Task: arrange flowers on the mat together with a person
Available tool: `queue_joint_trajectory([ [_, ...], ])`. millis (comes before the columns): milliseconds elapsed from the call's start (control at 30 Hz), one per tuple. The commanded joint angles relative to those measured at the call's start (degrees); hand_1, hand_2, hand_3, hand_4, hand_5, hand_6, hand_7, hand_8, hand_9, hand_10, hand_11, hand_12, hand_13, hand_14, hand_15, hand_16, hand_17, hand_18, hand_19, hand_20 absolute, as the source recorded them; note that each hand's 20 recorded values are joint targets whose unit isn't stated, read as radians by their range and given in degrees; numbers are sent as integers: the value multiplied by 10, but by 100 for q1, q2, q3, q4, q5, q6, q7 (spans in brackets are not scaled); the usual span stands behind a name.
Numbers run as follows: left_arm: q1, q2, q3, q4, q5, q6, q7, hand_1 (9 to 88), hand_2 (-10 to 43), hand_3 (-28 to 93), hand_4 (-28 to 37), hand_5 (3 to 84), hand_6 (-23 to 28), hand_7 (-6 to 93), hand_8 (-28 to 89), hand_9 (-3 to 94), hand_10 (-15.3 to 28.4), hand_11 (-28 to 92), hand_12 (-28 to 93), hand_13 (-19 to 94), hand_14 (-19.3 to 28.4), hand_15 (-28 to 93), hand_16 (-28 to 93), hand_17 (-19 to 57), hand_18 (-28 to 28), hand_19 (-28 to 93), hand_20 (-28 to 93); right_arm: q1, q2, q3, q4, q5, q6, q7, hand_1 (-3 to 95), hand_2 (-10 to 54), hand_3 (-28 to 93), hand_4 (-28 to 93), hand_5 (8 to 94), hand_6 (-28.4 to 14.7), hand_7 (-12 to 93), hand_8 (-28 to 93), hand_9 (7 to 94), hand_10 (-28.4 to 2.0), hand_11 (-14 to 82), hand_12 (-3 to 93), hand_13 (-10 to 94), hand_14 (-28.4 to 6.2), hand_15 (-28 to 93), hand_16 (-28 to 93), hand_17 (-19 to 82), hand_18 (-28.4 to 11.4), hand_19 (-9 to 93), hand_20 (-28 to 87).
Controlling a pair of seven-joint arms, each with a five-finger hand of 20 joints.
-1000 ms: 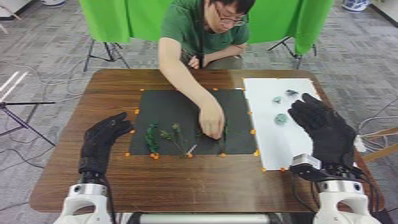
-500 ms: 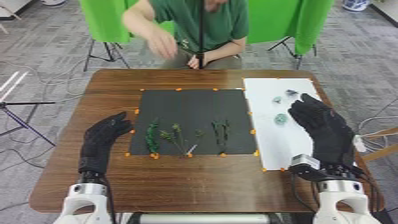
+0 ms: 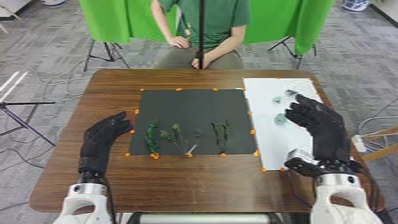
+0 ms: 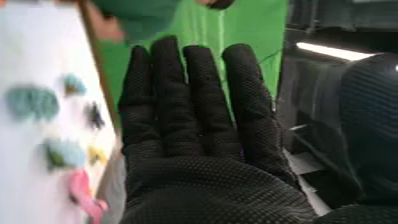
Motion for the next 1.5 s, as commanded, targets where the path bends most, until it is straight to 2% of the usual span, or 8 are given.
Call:
queue_joint_trajectory([
  [33,31,11,-16,3,-25,6,-72,326,-1,633,-166,521,45,182,-67,520,145,240,137,419,196,314,-13,100,160,226,224,909,720,-15,-115,-4769,-624,1924,295,-93,723,-156,577,-11,157,-80,614,-145,107,184,642,-131,205,229,296,-166,517,439],
  [67,34,13,-15,-1,-23,13,-71,325,-1,634,-165,521,45,182,-67,520,145,240,137,419,196,315,-13,100,160,225,224,959,798,13,-146,-5097,-943,2049,304,-95,721,-156,578,-9,156,-81,618,-144,106,183,658,-128,213,230,302,-169,536,443],
  [233,34,21,-13,-12,-22,16,-77,325,-1,634,-166,521,45,184,-67,520,145,241,137,419,196,315,-13,100,160,226,224,1342,1205,-266,38,-6249,-1681,2522,344,-95,714,-167,587,-7,143,-79,632,-152,93,177,699,-121,243,237,320,-181,595,455],
  [300,28,24,-21,-10,-20,0,-90,325,0,633,-166,522,45,184,-67,520,145,241,137,419,196,315,-13,100,160,227,224,1532,1349,-423,130,-6728,-2220,2674,361,-95,709,-175,596,-5,140,-76,640,-154,91,175,717,-116,264,247,324,-188,617,462],
  [533,35,33,-9,-20,-18,14,-77,325,-1,634,-166,521,44,182,-67,520,145,241,137,419,196,314,-13,100,160,227,224,2373,1802,-1113,822,-7168,-2924,2899,395,-95,701,-190,586,1,128,-75,644,-159,89,174,739,-105,287,265,334,-191,642,470],
  [933,21,33,3,-17,-17,6,-87,326,0,633,-165,522,45,183,-67,521,145,240,137,419,196,314,-13,100,160,227,224,2727,1999,-1591,1383,-7306,-3064,2875,397,-95,721,-222,552,7,122,-72,610,-163,85,177,732,-103,296,275,331,-194,646,467],
  [1433,-7,3,7,6,-5,-44,-100,326,-1,635,-166,521,44,184,-68,520,145,241,137,418,196,313,-13,99,160,227,223,2799,1864,-1880,1977,-7550,-3254,2724,389,-95,723,-229,548,11,126,-75,640,-156,102,186,754,-91,339,292,333,-196,678,488],
  [1500,5,0,4,-1,-4,-42,-99,326,-1,635,-166,521,45,183,-67,520,145,241,137,419,196,313,-12,99,160,227,223,2749,1871,-1922,2022,-7568,-3089,2712,399,-95,724,-232,551,16,131,-75,643,-154,104,186,759,-88,344,294,335,-196,682,491],
])
